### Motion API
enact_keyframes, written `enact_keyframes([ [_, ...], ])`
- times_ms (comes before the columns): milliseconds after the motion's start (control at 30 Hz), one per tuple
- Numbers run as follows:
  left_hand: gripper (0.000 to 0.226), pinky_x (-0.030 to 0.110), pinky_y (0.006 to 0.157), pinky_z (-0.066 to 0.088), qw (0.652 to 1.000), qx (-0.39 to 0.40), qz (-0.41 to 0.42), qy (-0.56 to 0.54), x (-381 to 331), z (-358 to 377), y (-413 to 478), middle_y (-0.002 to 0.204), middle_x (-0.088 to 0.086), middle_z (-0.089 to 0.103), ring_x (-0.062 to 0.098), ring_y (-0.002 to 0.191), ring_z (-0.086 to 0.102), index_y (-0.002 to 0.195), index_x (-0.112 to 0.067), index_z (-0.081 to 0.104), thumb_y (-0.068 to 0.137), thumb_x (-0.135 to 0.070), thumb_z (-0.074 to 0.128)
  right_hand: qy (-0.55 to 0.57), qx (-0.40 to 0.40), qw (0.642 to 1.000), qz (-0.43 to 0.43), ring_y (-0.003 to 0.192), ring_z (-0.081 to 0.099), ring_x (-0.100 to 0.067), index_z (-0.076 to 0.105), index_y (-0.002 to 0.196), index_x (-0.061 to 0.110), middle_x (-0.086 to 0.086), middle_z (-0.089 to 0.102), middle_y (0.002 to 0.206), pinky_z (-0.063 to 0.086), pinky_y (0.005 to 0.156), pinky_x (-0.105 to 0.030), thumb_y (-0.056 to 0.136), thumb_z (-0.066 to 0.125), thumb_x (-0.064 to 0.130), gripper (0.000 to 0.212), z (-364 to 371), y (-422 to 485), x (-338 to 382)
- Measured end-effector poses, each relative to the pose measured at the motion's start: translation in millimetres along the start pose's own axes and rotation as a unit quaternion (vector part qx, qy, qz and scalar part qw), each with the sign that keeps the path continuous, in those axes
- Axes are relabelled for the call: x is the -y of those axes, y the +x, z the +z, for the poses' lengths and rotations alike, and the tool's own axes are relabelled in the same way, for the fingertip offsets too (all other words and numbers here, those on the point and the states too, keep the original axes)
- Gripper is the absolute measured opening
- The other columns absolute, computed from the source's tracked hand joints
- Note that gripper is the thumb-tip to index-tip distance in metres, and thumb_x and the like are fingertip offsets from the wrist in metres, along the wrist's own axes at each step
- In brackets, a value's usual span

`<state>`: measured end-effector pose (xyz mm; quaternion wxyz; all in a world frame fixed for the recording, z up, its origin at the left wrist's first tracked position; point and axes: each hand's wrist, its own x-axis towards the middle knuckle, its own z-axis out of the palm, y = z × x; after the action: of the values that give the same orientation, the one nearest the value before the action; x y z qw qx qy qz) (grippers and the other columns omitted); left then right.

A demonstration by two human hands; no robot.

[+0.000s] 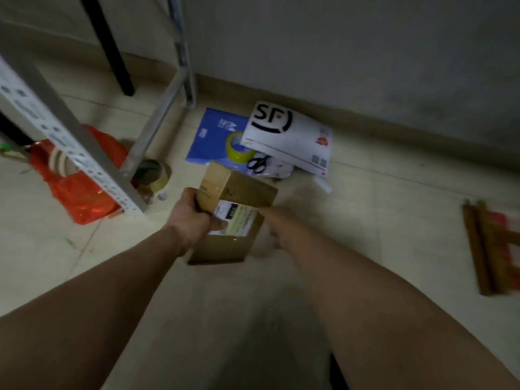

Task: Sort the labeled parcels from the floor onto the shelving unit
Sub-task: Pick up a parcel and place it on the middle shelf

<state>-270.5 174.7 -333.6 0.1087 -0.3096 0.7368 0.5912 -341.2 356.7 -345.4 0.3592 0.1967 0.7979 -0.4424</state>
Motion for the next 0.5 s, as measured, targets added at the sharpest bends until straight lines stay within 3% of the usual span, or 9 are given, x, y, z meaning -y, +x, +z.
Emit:
enact_keyframes([
  [67,0.06,0.024,0.061,0.049,0.999,0.008,0.03,0.043,-24.2,3.3,-12.1,0.092,-0.01,0.064,0.008,0.084,0.061,0.09,-0.032,0.045,0.06,-0.004,0.089,0.039,-0.031,0.999,-0.001,0.106,0.059,-0.029,0.058,0.131,0.009,-0.018,0.058,0.133,0.048,0.097,-0.039,0.101,0.044,0.045,0.049,-25.5,-18.1,15.5],
  [133,0.06,0.02,0.056,0.046,0.997,0.019,0.034,0.062,-47.4,2.6,-33.8,0.091,-0.01,0.064,0.005,0.083,0.059,0.09,-0.033,0.046,0.061,-0.001,0.087,0.066,-0.045,0.997,0.017,0.123,0.054,-0.034,0.051,0.141,0.012,-0.016,0.052,0.142,0.043,0.107,-0.048,0.099,0.037,0.059,0.065,-49.0,-47.3,28.4],
  [200,0.06,0.024,0.057,0.049,0.994,0.047,0.031,0.093,-72.0,-1.5,-62.9,0.094,-0.007,0.064,0.009,0.085,0.06,0.094,-0.032,0.048,0.062,0.001,0.085,0.096,-0.043,0.993,0.045,0.121,0.054,-0.036,0.045,0.147,0.018,-0.012,0.05,0.145,0.047,0.102,-0.051,0.094,0.035,0.07,0.075,-70.6,-81.9,37.0],
  [333,0.058,0.048,0.083,0.053,0.979,0.098,0.038,0.178,-125.7,-14.4,-115.2,0.099,0.006,0.063,0.028,0.095,0.06,0.107,-0.021,0.05,0.065,0.001,0.084,0.121,-0.024,0.987,0.1,0.109,0.055,-0.033,0.046,0.144,0.026,-0.008,0.052,0.139,0.055,0.08,-0.044,0.084,0.039,0.08,0.081,-109.4,-157.9,45.6],
  [500,0.066,0.033,0.071,0.047,0.959,0.173,0.046,0.217,-188.7,-35.8,-179.9,0.099,0.005,0.058,0.029,0.097,0.057,0.115,-0.021,0.046,0.066,0.009,0.079,0.117,-0.018,0.986,0.118,0.108,0.059,-0.026,0.061,0.126,0.017,-0.006,0.063,0.127,0.05,0.071,-0.035,0.083,0.063,0.054,0.057,-132.1,-240.8,49.3],
])
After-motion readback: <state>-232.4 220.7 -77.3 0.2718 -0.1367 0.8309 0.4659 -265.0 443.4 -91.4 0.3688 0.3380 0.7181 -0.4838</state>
